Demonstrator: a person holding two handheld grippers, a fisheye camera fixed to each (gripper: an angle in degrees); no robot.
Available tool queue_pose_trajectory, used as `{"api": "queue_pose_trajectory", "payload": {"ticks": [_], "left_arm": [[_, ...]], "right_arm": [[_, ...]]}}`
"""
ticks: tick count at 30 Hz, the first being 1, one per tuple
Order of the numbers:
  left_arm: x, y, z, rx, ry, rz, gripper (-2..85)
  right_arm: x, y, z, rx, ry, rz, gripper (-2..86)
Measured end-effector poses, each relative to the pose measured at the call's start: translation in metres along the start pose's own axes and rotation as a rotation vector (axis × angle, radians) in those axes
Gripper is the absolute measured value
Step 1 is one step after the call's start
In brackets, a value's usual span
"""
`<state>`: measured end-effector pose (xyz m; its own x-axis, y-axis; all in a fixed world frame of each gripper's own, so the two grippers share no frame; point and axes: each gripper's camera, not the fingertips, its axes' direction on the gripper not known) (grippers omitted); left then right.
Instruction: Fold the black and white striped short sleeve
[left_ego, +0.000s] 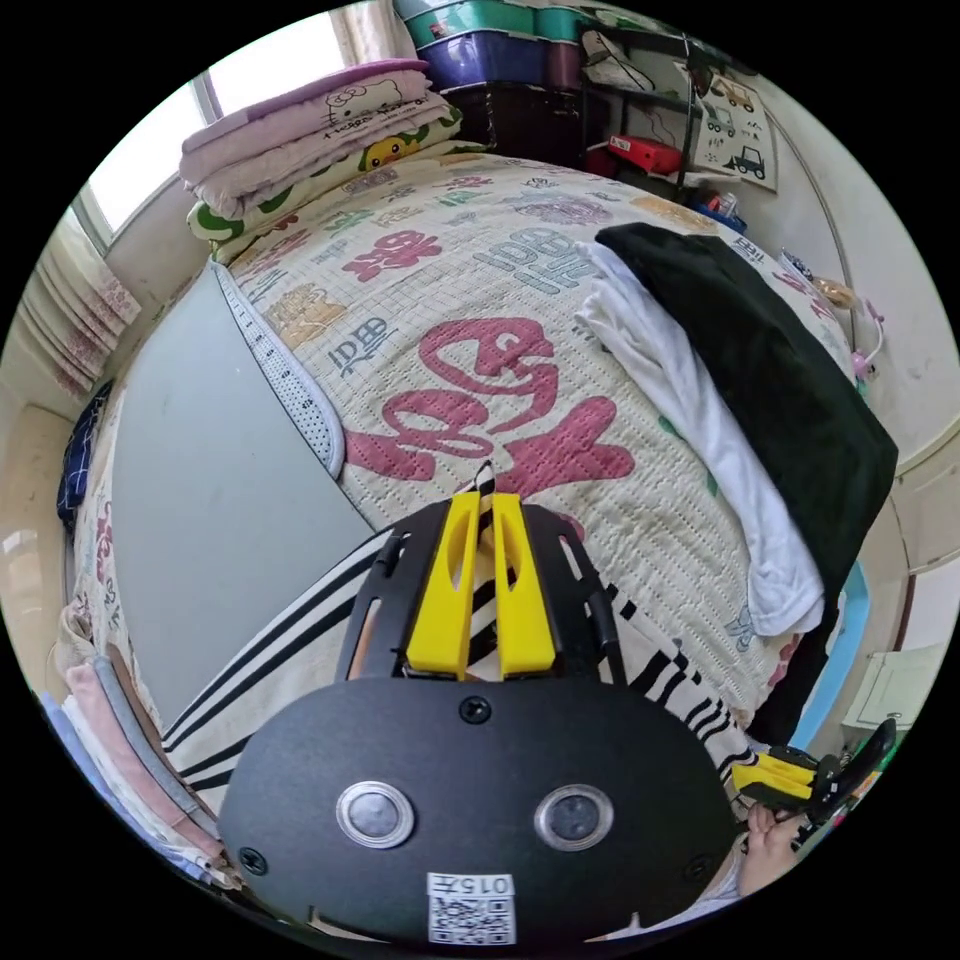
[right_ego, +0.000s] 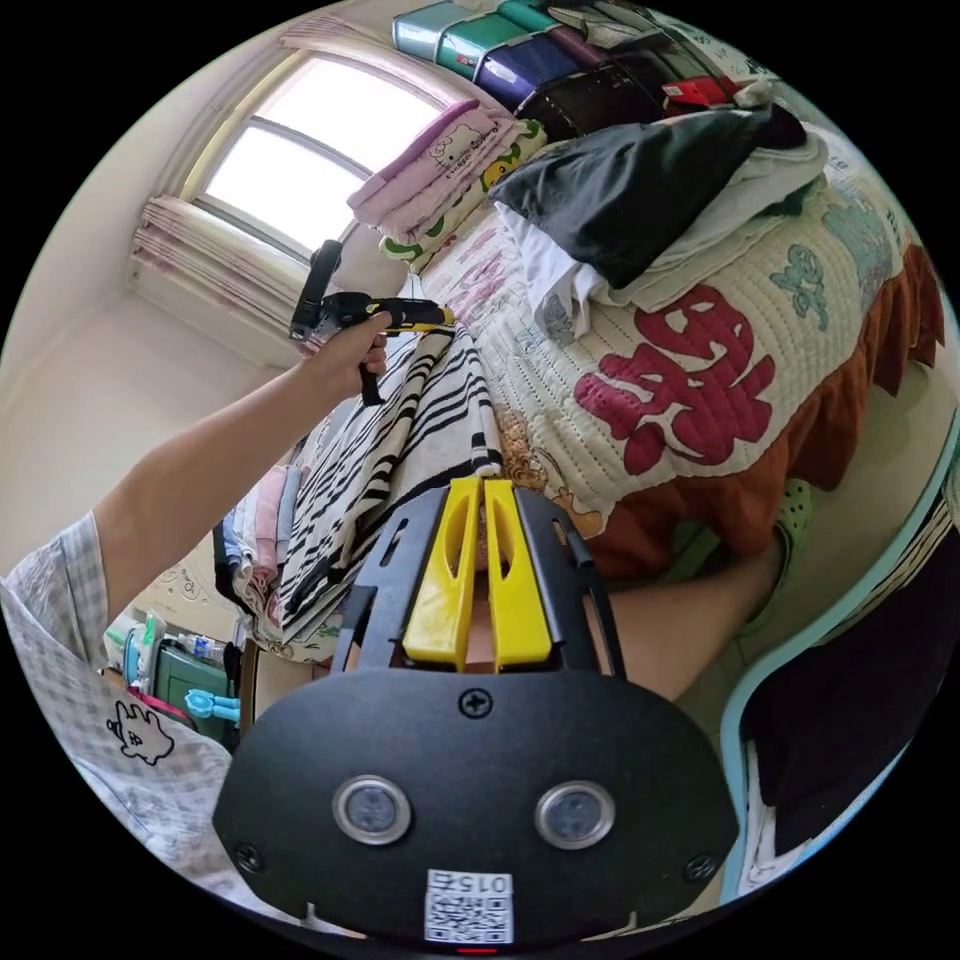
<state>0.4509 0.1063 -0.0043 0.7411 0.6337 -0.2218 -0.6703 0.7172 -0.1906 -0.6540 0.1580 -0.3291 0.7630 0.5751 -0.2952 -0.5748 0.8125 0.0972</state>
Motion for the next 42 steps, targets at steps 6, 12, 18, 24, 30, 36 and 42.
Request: {"api": "queue_pose_trajectory", "payload": {"ticks": [6, 12, 18, 24, 30, 36, 42], "left_arm": [[-0.031, -0.001, -0.058, 0.2, 0.21, -0.085, 1.1], [-0.077, 0.021, -0.129, 0.457, 0.517, -0.085, 0.9], [-0.191, 0.115, -0.15, 0.552, 0.581, -0.155, 0.8], [-0.332, 0.23, -0.098, 0.428, 0.549, -0.386, 0.8], [-0.405, 0.313, -0.052, 0.34, 0.445, -0.643, 3.6], [-0.411, 0.308, -0.028, 0.289, 0.505, -0.586, 9.2], [-0.397, 0.288, -0.015, 0.253, 0.401, -0.518, 7.8]], "right_arm": [[-0.021, 0.026, -0.033, 0.156, 0.067, -0.011, -0.4], [-0.077, 0.068, -0.096, 0.379, 0.148, -0.163, -0.3], [-0.183, 0.156, -0.052, 0.248, -0.009, -0.486, -0.2], [-0.263, 0.267, 0.118, -0.132, -0.21, -0.644, -0.1], [-0.288, 0.371, 0.261, -0.415, -0.063, -0.765, 0.2], [-0.27, 0.408, 0.296, -0.447, -0.075, -0.74, 2.5], [-0.268, 0.436, 0.299, -0.295, 0.009, -0.817, 7.3]]}}
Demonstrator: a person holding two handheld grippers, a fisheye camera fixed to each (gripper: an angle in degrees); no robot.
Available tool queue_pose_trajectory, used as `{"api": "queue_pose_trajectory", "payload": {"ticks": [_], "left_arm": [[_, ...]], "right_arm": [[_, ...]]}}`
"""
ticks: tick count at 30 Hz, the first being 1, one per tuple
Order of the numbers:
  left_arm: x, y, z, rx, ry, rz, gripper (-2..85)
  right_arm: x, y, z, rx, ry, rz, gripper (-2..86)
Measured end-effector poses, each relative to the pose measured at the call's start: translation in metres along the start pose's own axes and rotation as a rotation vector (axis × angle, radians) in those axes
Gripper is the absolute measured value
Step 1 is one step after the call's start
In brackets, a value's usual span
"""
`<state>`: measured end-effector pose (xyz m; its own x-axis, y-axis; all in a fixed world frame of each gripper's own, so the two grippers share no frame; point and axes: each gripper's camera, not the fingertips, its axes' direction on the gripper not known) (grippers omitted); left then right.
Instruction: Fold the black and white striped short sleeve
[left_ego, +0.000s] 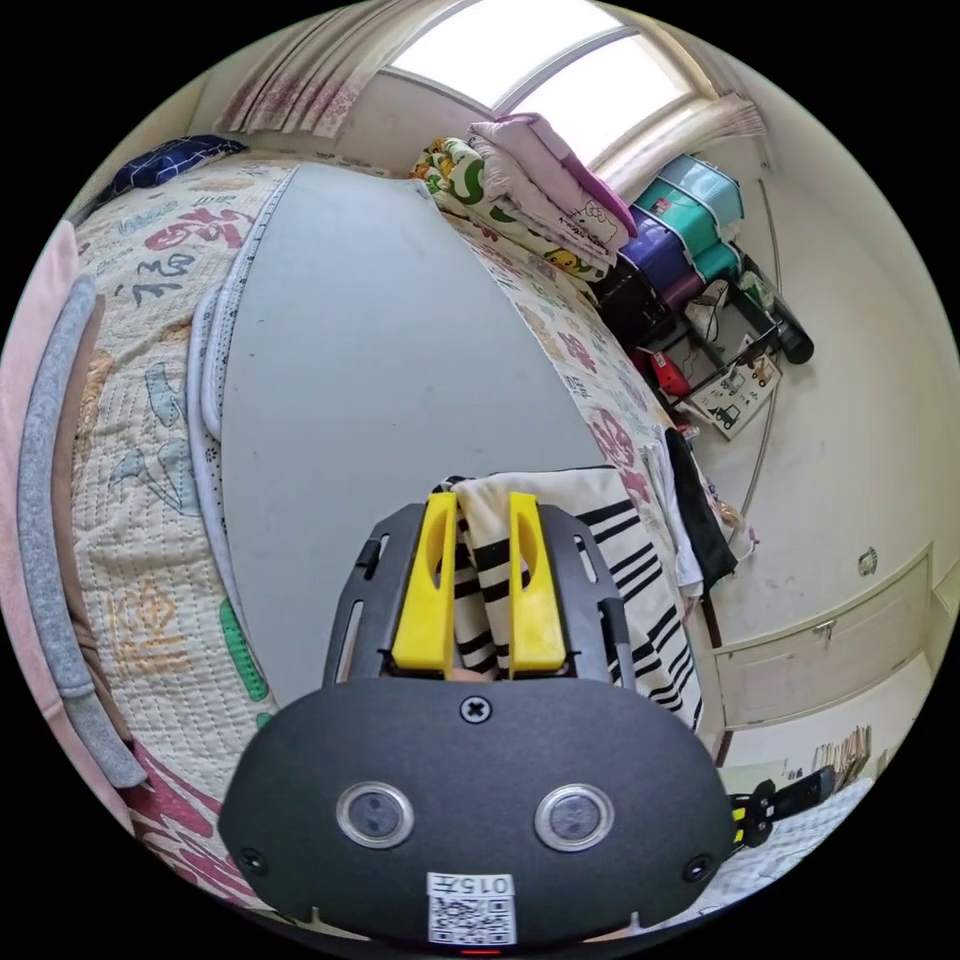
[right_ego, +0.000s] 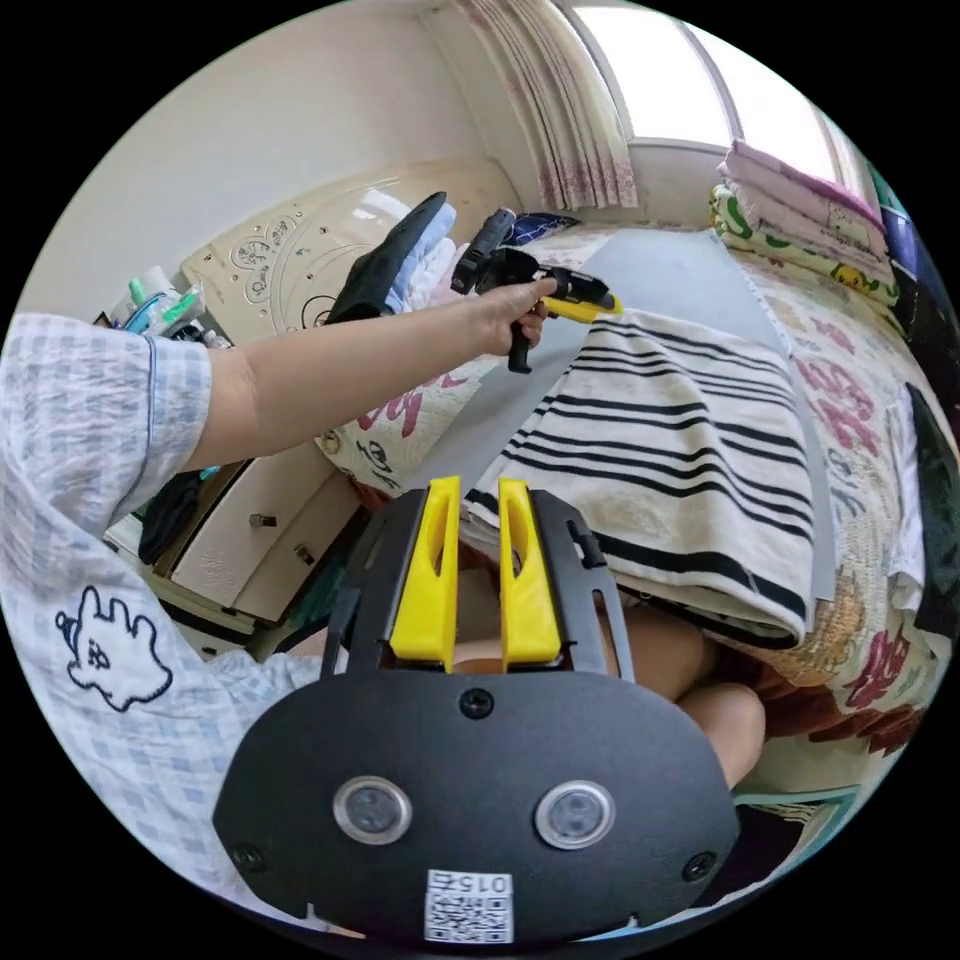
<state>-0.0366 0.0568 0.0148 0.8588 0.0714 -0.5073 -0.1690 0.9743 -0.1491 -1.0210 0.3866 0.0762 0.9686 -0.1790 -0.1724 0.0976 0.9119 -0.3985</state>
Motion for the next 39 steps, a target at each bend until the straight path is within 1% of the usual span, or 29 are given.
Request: {"api": "queue_pose_trajectory", "payload": {"ticks": [2, 4, 5, 6, 9, 14, 16, 21, 23, 26, 28, 30, 31, 32, 34, 35, 37, 39], "left_arm": [[-0.002, 0.001, 0.002, 0.002, -0.01, 0.003, 7.2], [-0.005, 0.003, 0.003, 0.007, -0.012, 0.003, 6.4], [-0.005, 0.003, 0.003, 0.009, -0.014, 0.004, 6.2], [-0.005, 0.004, 0.002, 0.009, -0.02, 0.012, 5.5], [-0.004, 0.0, 0.002, -0.014, -0.013, 0.053, 2.6], [-0.001, -0.008, -0.013, 0.027, -0.022, 0.098, 1.1], [0.0, -0.011, -0.009, 0.019, -0.074, 0.125, 0.9], [-0.005, -0.01, 0.017, -0.051, -0.185, 0.153, 1.1], [-0.005, -0.008, 0.021, -0.046, -0.195, 0.17, 1.3], [-0.01, -0.01, 0.02, -0.051, -0.173, 0.169, 2.0], [-0.019, -0.012, 0.013, -0.051, -0.123, 0.137, 3.2], [-0.026, -0.011, 0.005, -0.036, -0.099, 0.132, 4.8], [-0.03, -0.009, 0.001, -0.035, -0.095, 0.14, 6.2], [-0.032, -0.008, -0.001, -0.036, -0.092, 0.147, 7.0], [-0.037, -0.002, -0.006, -0.045, -0.056, 0.179, 10.6], [-0.038, -0.001, -0.007, -0.045, -0.045, 0.184, 11.4], [-0.042, 0.001, -0.006, -0.032, -0.002, 0.199, 14.1], [-0.045, -0.001, -0.001, -0.04, 0.023, 0.197, 15.6]], "right_arm": [[0.001, 0.003, 0.027, -0.046, 0.057, -0.009, 8.1], [0.005, 0.004, 0.074, -0.183, 0.081, -0.02, 9.0], [0.004, 0.005, 0.083, -0.204, 0.089, -0.024, 9.2], [0.002, 0.008, 0.092, -0.187, 0.121, -0.036, 8.5], [-0.002, 0.007, 0.102, -0.177, 0.13, -0.025, 1.7], [-0.008, -0.008, 0.094, -0.121, 0.028, -0.048, -0.2], [-0.007, -0.021, 0.095, -0.108, 0.0, -0.046, -0.1], [0.017, -0.04, 0.126, -0.206, -0.05, 0.026, 0.4], [0.023, -0.047, 0.124, -0.208, -0.061, 0.026, 1.0], [0.034, -0.057, 0.113, -0.232, -0.157, -0.004, 3.4], [0.054, -0.064, 0.091, -0.209, -0.329, -0.005, 4.7], [0.08, -0.074, 0.065, -0.144, -0.439, 0.023, 4.4], [0.102, -0.082, 0.045, -0.085, -0.452, 0.043, 4.3], [0.115, -0.086, 0.035, -0.053, -0.442, 0.059, 4.3], [0.175, -0.109, 0.001, 0.051, -0.328, 0.146, 4.8], [0.191, -0.116, -0.006, 0.068, -0.292, 0.176, 5.3], [0.251, -0.148, -0.024, 0.116, -0.206, 0.283, 9.9], [0.286, -0.174, -0.026, 0.133, -0.163, 0.33, 12.5]]}}
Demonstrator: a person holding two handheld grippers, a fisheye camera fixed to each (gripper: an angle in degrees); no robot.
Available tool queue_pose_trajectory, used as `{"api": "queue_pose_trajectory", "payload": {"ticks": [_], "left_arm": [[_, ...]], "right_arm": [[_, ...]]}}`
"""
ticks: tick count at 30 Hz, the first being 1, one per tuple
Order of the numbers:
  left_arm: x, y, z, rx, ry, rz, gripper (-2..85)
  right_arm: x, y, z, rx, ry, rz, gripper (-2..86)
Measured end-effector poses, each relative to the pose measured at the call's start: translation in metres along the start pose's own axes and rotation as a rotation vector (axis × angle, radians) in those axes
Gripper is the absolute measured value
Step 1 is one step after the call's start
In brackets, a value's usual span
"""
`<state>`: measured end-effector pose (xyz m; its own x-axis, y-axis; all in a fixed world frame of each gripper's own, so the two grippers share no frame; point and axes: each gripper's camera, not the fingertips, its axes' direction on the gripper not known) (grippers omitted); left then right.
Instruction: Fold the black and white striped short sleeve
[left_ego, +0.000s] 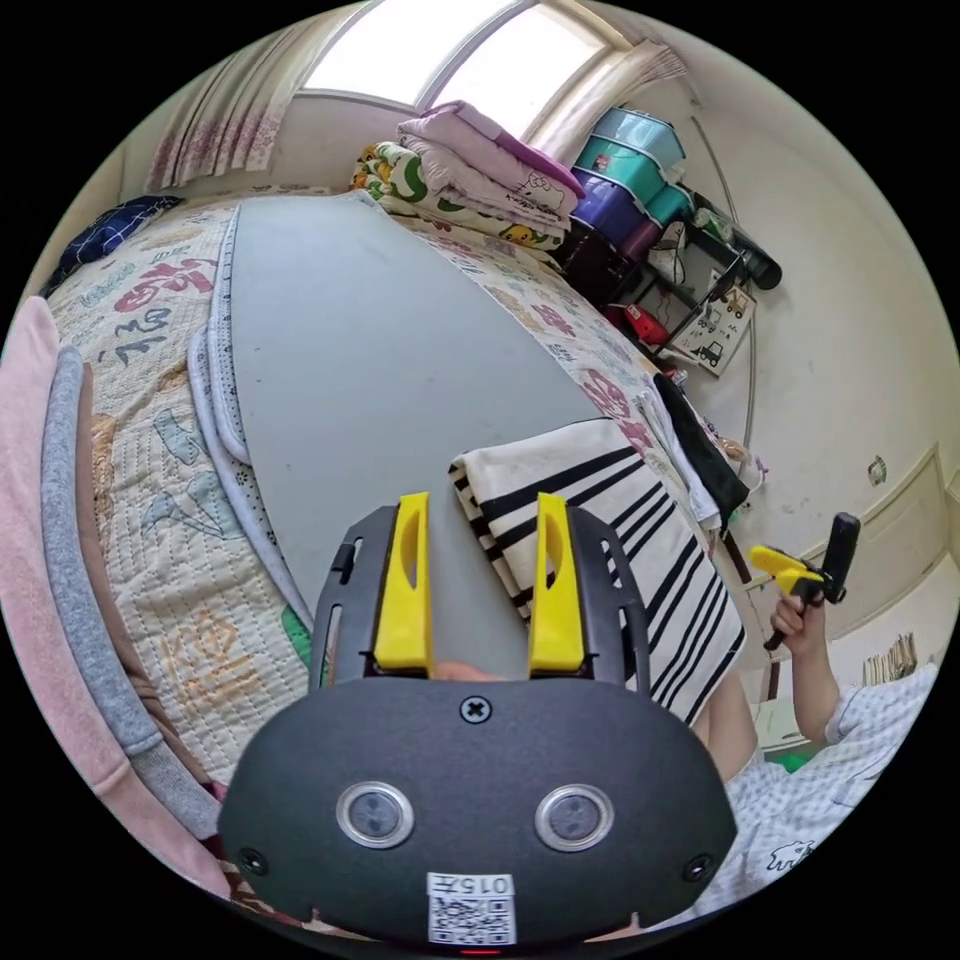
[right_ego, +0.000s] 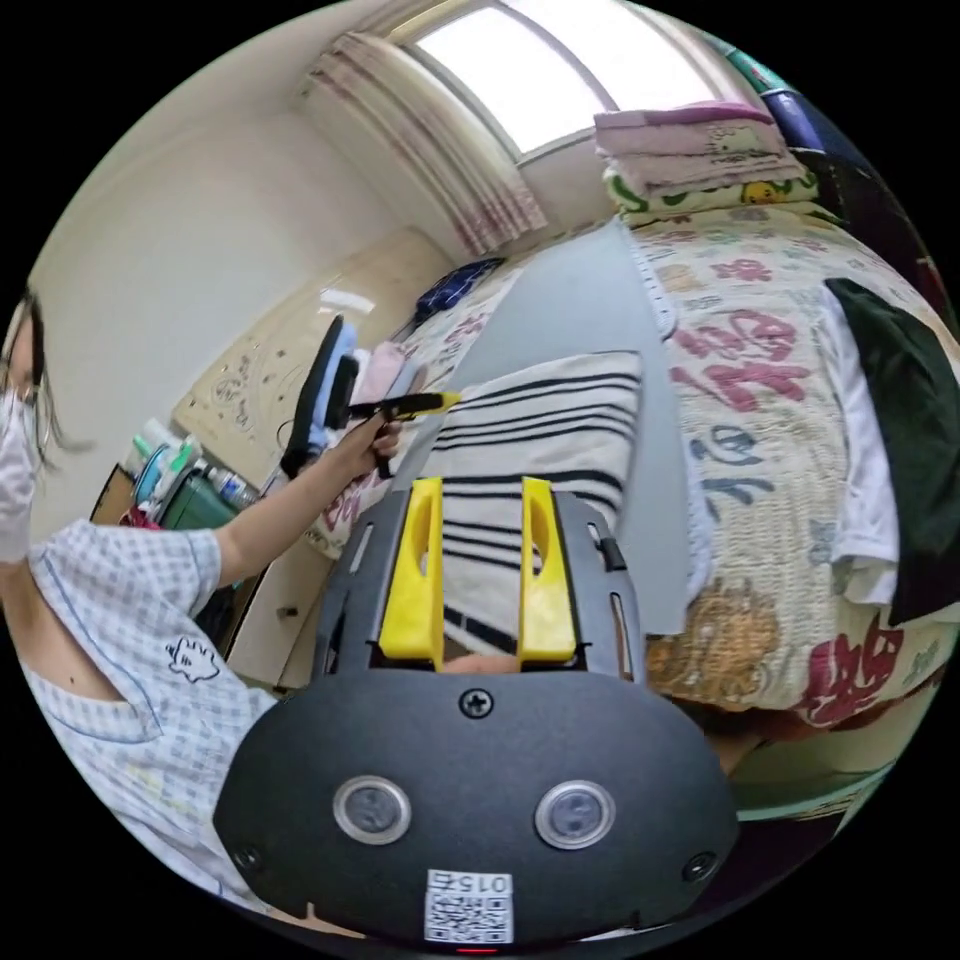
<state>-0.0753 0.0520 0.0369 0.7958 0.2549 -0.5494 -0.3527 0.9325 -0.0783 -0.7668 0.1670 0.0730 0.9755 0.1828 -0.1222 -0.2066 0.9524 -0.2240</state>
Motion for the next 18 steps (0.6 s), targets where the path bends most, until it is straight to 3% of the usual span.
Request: {"api": "queue_pose_trajectory", "payload": {"ticks": [7, 18], "left_arm": [[-0.007, -0.016, 0.01, 0.0, 0.057, -0.015, 16.2], [-0.019, -0.024, 0.01, 0.023, 0.156, -0.112, 12.3]], "right_arm": [[0.044, -0.138, 0.056, -0.105, 0.05, 0.082, 17.1], [0.057, -0.287, 0.126, -0.268, 0.018, 0.182, 15.8]]}}
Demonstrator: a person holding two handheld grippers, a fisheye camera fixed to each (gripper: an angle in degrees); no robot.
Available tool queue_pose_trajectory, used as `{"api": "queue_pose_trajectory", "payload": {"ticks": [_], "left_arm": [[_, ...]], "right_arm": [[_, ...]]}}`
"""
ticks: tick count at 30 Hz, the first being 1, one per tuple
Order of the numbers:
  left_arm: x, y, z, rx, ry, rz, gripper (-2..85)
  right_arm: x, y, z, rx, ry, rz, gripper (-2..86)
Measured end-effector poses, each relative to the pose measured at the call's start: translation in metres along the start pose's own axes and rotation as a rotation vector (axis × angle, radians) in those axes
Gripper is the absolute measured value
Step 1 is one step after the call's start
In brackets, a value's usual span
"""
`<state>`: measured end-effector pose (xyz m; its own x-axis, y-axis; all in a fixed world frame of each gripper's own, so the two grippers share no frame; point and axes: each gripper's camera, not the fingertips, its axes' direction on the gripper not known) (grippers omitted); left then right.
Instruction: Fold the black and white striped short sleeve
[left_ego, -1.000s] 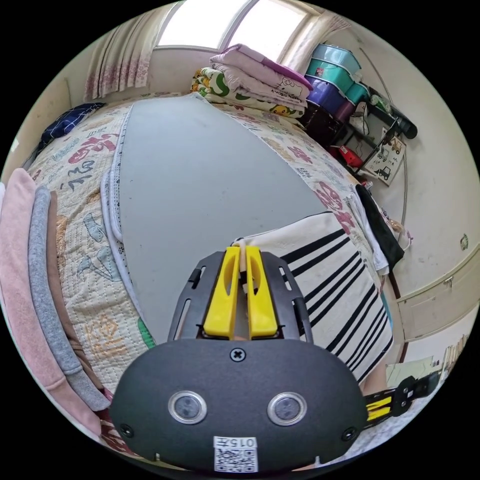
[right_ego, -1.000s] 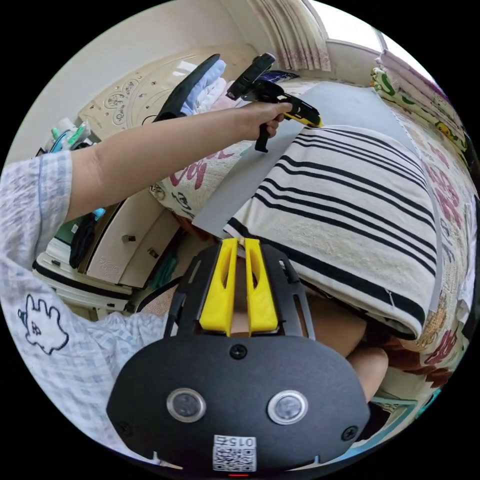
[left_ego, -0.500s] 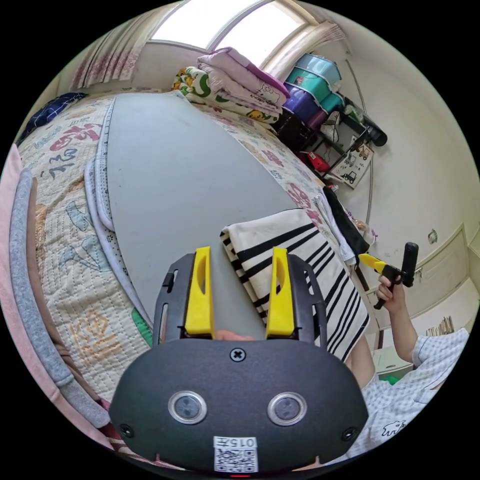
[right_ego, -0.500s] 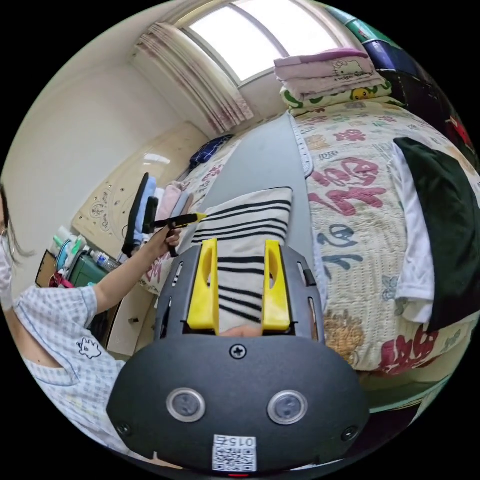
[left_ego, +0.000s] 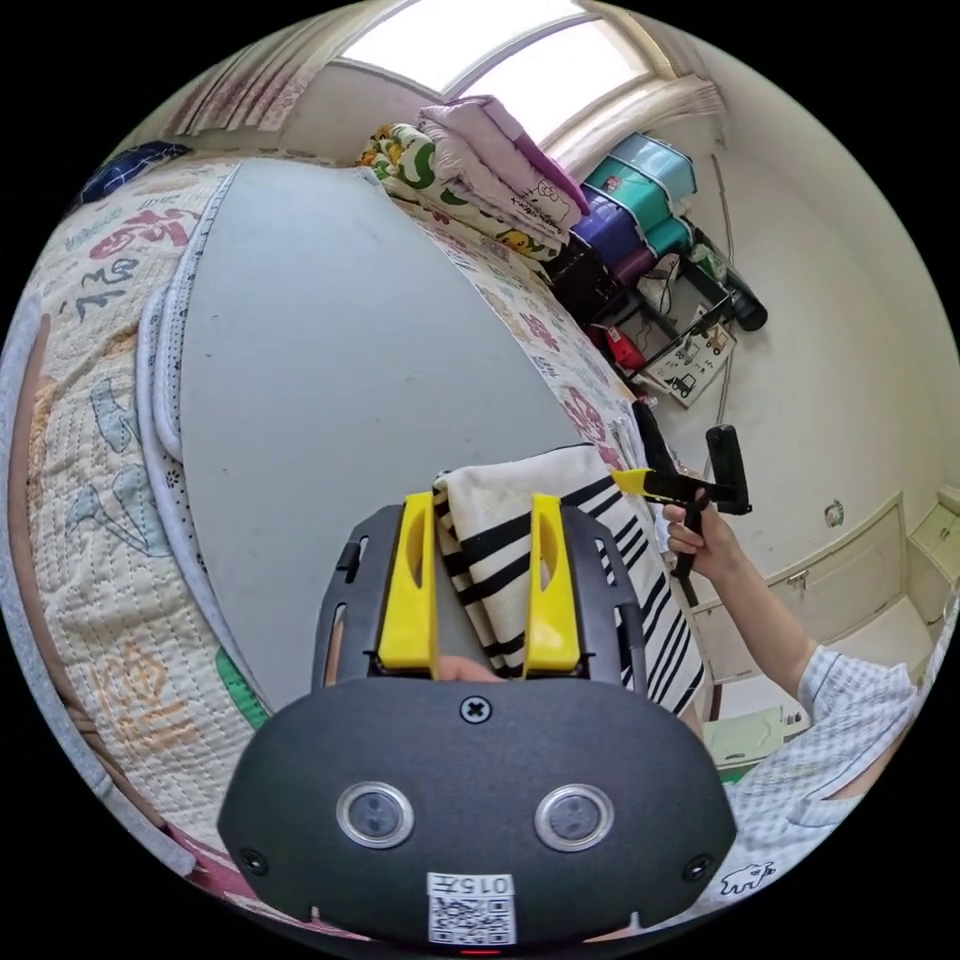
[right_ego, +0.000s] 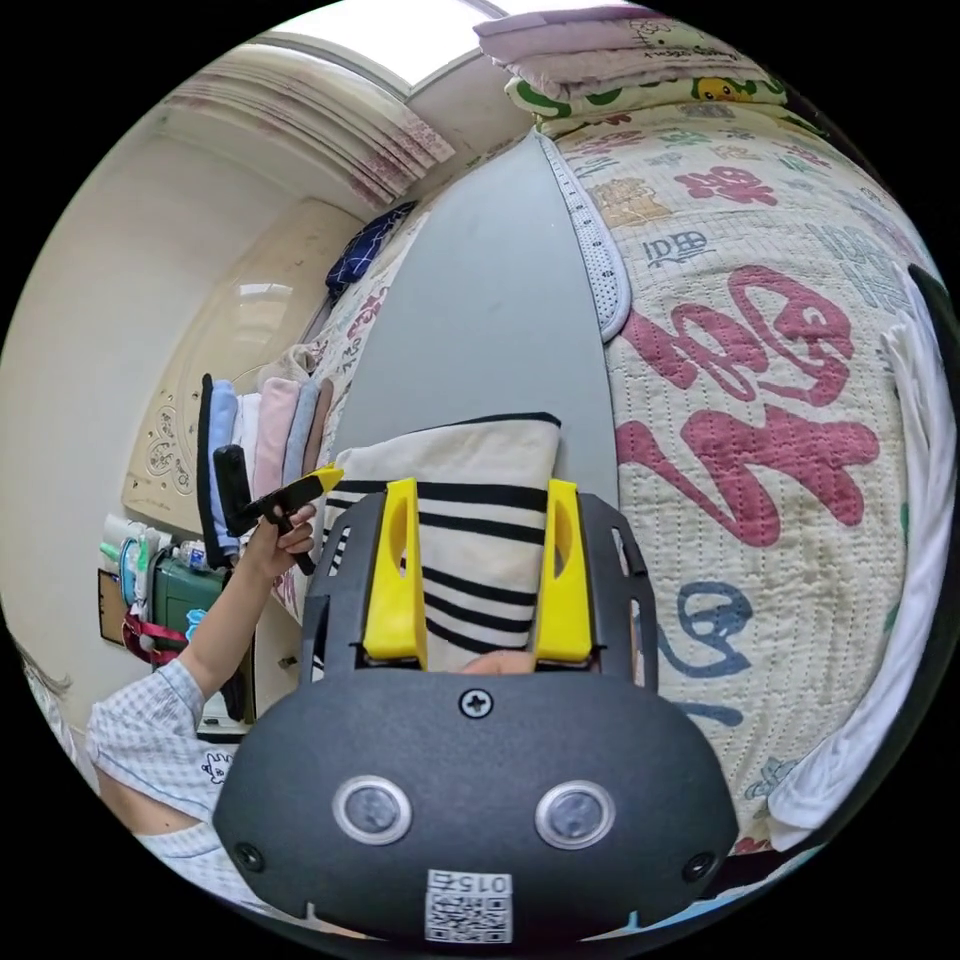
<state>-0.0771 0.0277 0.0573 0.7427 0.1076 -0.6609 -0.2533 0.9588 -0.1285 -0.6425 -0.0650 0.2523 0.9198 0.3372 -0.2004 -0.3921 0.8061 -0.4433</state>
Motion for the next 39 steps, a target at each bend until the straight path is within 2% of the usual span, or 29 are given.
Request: {"api": "queue_pose_trajectory", "payload": {"ticks": [4, 6, 11, 18, 23, 27, 31, 36, 39], "left_arm": [[-0.002, -0.003, 0.015, -0.071, 0.135, -0.054, 7.1], [0.002, -0.002, 0.012, -0.054, 0.121, -0.072, 5.8], [0.058, -0.003, -0.031, 0.046, 0.084, 0.097, 3.2], [0.219, -0.011, -0.124, 0.244, 0.192, 0.465, 2.0], [0.336, -0.007, -0.138, 0.325, 0.251, 0.67, 1.8], [0.419, -0.004, -0.113, 0.346, 0.292, 0.766, 1.8], [0.482, -0.015, -0.061, 0.328, 0.386, 0.767, 1.9], [0.522, -0.039, 0.016, 0.27, 0.483, 0.689, 2.1], [0.53, -0.055, 0.072, 0.23, 0.471, 0.656, 2.2]], "right_arm": [[-0.013, -0.026, -0.005, -0.028, 0.04, 0.046, 7.9], [-0.017, -0.032, -0.011, -0.04, -0.007, 0.065, 5.8], [-0.06, -0.019, -0.072, 0.104, -0.052, -0.029, 3.3], [-0.14, 0.048, -0.268, 0.424, -0.118, -0.27, 0.7], [-0.163, 0.101, -0.39, 0.635, -0.075, -0.344, 0.4], [-0.155, 0.144, -0.476, 0.765, 0.006, -0.357, 0.4], [-0.13, 0.168, -0.543, 0.84, 0.122, -0.324, 0.3], [-0.081, 0.16, -0.577, 0.866, 0.253, -0.263, 0.2], [-0.03, 0.124, -0.571, 0.816, 0.342, -0.22, 0.2]]}}
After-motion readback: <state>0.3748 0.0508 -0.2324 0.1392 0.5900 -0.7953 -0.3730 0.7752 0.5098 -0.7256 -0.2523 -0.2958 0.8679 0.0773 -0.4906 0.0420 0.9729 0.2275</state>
